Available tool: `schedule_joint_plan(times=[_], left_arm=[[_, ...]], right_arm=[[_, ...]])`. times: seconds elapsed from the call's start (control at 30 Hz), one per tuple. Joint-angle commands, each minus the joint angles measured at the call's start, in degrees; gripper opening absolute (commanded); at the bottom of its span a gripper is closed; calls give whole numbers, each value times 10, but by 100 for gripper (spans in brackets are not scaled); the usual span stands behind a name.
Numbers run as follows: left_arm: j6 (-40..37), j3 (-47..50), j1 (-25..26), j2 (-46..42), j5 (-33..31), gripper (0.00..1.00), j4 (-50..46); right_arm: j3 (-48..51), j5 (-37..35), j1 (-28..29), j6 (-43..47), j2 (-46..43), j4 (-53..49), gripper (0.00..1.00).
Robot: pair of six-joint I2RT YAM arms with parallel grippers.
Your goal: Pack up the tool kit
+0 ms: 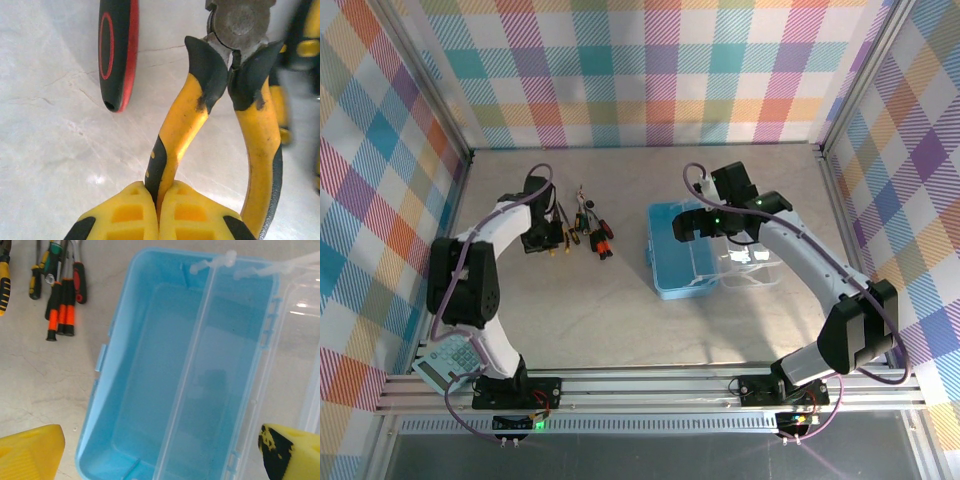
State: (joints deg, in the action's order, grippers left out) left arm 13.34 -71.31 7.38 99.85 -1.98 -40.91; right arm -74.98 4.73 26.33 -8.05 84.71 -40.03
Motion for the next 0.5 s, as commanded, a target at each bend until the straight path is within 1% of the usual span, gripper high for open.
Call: schedule_joint_plan(times=[0.0, 0.07, 0.17, 0.27, 0.37, 0.47], left_arm=[[-7, -34, 13, -76, 31, 0, -32], [-1, -38, 18, -104, 68, 0, -29], [17, -37, 41, -145, 143, 0, 4], [49, -35, 80, -163, 217, 0, 63], [84, -38, 116, -161, 264, 0, 123], [102, -48, 140, -149, 283, 0, 151]], right_arm=[[-26, 44, 5, 7, -11, -4, 99], [-34, 74, 6, 1, -13, 8, 99], [-45, 143, 14, -20, -7, 50, 100], [-67, 191, 34, -47, 18, 105, 93], [-91, 216, 52, -77, 54, 150, 87], [-113, 207, 62, -90, 81, 161, 81]])
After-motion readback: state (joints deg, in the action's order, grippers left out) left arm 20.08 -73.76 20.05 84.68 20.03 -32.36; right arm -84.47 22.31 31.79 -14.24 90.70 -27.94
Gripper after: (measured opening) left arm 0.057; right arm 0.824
